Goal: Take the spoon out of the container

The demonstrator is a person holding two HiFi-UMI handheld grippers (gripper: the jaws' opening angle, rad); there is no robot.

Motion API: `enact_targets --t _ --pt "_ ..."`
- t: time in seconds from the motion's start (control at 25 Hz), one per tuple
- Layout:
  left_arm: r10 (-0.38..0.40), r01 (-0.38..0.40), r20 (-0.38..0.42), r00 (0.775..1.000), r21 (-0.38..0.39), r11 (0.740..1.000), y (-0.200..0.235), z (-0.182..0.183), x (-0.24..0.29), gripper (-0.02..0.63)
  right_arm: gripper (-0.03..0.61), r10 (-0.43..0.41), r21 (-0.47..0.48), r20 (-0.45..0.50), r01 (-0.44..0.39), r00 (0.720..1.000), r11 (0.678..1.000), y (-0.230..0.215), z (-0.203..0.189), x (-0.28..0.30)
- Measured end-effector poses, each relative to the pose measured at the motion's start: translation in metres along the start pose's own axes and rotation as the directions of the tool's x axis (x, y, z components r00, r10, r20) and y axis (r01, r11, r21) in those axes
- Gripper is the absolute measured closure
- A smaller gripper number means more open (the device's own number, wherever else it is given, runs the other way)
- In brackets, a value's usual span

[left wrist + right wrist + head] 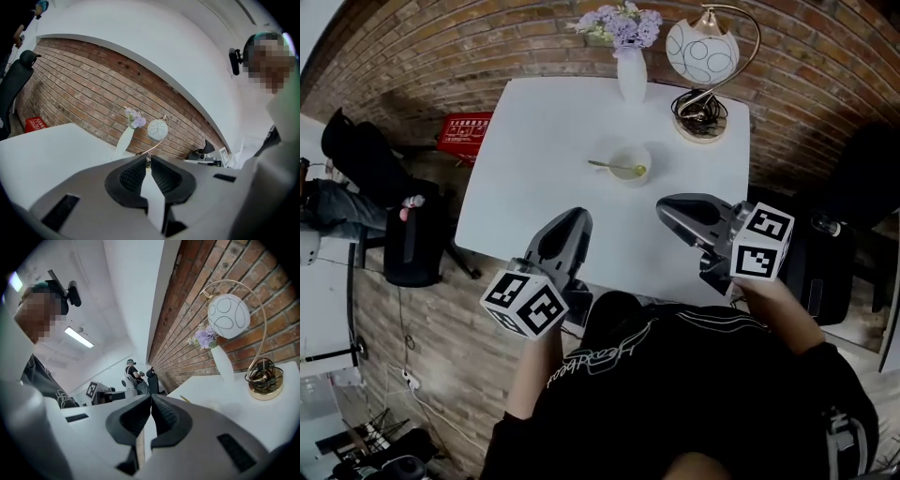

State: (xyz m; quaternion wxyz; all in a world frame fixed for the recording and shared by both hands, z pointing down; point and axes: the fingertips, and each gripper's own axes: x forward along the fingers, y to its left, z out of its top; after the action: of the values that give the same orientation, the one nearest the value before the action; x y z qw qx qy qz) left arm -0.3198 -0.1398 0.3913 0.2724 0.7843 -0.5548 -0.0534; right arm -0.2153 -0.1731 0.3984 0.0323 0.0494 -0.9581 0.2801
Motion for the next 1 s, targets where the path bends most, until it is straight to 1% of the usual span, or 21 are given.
enact_targets --t 0.04,0.08,0.12,0.16,0.2,0.32,0.4,0.48,0.56,0.8,0.92,1.0 --pt "-0.006 0.006 -0.004 1.000 -0.011 1.000 0.005 -0.001 0.004 0.595 0.581 -0.015 0.001 0.007 0.015 1.000 1.000 -0.003 0.000 -0.002" --pt "-0.014 0.014 -0.006 1.000 -0.028 0.999 0.011 -0.003 0.009 0.567 0.581 -0.028 0.002 0.012 0.028 1.000 1.000 -0.006 -0.001 -0.004" --pt "-0.019 0.019 -0.007 1.000 -0.047 0.999 0.017 -0.004 0.014 0.524 0.581 -0.042 0.005 0.014 0.042 0.999 0.999 -0.009 -0.003 -0.006" --pt "-0.016 0.015 -0.007 1.000 -0.060 0.998 0.023 -0.005 0.019 0.501 0.581 -0.054 0.010 0.014 0.054 0.998 0.998 -0.012 -0.006 -0.008" --pt "-0.004 0.003 -0.008 1.000 -0.066 0.998 0.030 -0.007 0.023 0.492 0.581 -0.066 0.017 0.012 0.066 0.998 0.998 -0.014 -0.009 -0.009" --pt "0.040 -0.041 -0.011 0.999 -0.056 0.998 0.049 -0.009 0.036 0.452 0.581 -0.095 0.040 0.012 0.094 0.995 0.995 -0.022 -0.014 -0.012" --pt "0.048 -0.049 -0.020 0.999 -0.048 0.998 0.060 -0.012 0.046 0.430 0.581 -0.114 0.053 0.014 0.113 0.993 0.992 -0.028 -0.016 -0.014" --pt "0.045 -0.047 -0.030 0.999 -0.053 0.998 0.071 -0.015 0.058 0.425 0.581 -0.134 0.060 0.014 0.133 0.991 0.989 -0.037 -0.017 -0.014" --pt "0.043 -0.047 -0.044 0.998 -0.077 0.996 0.082 -0.020 0.070 0.416 0.581 -0.150 0.069 0.012 0.149 0.989 0.986 -0.045 -0.018 -0.014" --pt "0.076 -0.085 -0.092 0.993 -0.092 0.992 0.112 -0.037 0.104 0.416 0.581 -0.213 0.103 0.005 0.212 0.977 0.972 -0.064 -0.021 -0.024" --pt "0.080 -0.091 -0.112 0.990 -0.102 0.991 0.121 -0.046 0.119 0.431 0.581 -0.254 0.127 0.006 0.251 0.967 0.960 -0.075 -0.025 -0.033" --pt "0.079 -0.091 -0.113 0.991 -0.106 0.990 0.125 -0.048 0.126 0.467 0.581 -0.268 0.148 0.011 0.263 0.963 0.953 -0.078 -0.028 -0.035"
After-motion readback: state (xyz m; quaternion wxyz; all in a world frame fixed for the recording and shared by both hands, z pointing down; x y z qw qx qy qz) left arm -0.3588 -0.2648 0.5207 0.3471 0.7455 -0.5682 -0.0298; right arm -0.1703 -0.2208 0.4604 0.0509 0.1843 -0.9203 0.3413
